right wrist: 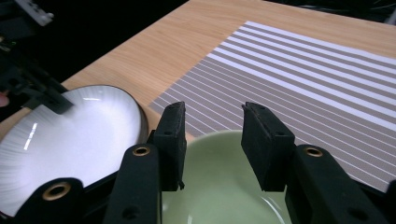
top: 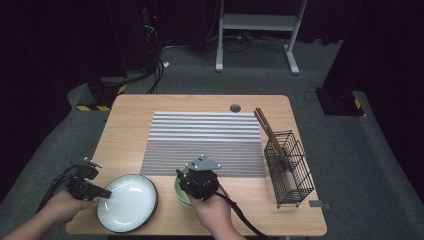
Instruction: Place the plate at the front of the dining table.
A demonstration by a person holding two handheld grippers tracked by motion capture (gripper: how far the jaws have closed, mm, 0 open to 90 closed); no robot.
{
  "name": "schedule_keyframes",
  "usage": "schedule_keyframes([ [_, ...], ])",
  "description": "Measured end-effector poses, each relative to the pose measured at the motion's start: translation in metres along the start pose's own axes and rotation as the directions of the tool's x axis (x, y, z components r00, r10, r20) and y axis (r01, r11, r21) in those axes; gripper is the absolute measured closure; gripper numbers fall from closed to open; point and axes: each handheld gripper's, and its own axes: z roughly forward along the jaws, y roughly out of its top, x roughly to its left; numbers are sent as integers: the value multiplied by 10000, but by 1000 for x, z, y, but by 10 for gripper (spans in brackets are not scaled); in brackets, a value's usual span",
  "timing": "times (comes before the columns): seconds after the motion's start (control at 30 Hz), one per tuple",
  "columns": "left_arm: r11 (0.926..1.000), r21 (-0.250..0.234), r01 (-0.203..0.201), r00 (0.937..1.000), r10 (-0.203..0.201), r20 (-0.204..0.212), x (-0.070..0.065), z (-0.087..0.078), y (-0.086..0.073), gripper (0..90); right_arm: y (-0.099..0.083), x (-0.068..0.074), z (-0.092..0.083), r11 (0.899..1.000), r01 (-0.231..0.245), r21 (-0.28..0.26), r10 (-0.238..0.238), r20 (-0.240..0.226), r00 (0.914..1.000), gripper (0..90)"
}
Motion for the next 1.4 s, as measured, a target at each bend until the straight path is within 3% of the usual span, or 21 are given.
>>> schedule_keyframes([
  [0.23,9998,53,201,9992,-203,332,4,3,4,668,7,12,16,9978,-553,356,576,-691,9959,564],
  [0.53,9999,95,56,9990,-60,436,6,3,5,724,12,27,28,9944,-708,789,801,-1220,9893,570],
  [0.57,9997,68,223,9981,-227,576,7,3,5,731,13,28,30,9939,-728,827,831,-1290,9882,570],
  [0.87,9991,-259,326,9976,-309,613,10,-4,6,814,19,39,41,9848,-1011,1413,1238,-1624,9789,581],
  [1.07,9992,-287,274,9973,-253,695,12,-4,7,816,21,44,51,9711,-1319,1987,1650,-1601,9732,576],
  [1.13,9992,-332,231,9974,-208,691,13,-4,6,816,20,45,57,9579,-1614,2376,2046,-1703,9639,567],
  [1.23,9990,-373,247,9970,-219,747,14,-4,5,816,19,46,62,9457,-1816,2696,2332,-1735,9568,557],
  [1.4,9990,-395,225,9968,-194,772,13,-4,5,816,19,50,66,9343,-1935,2995,2483,-1573,9558,531],
])
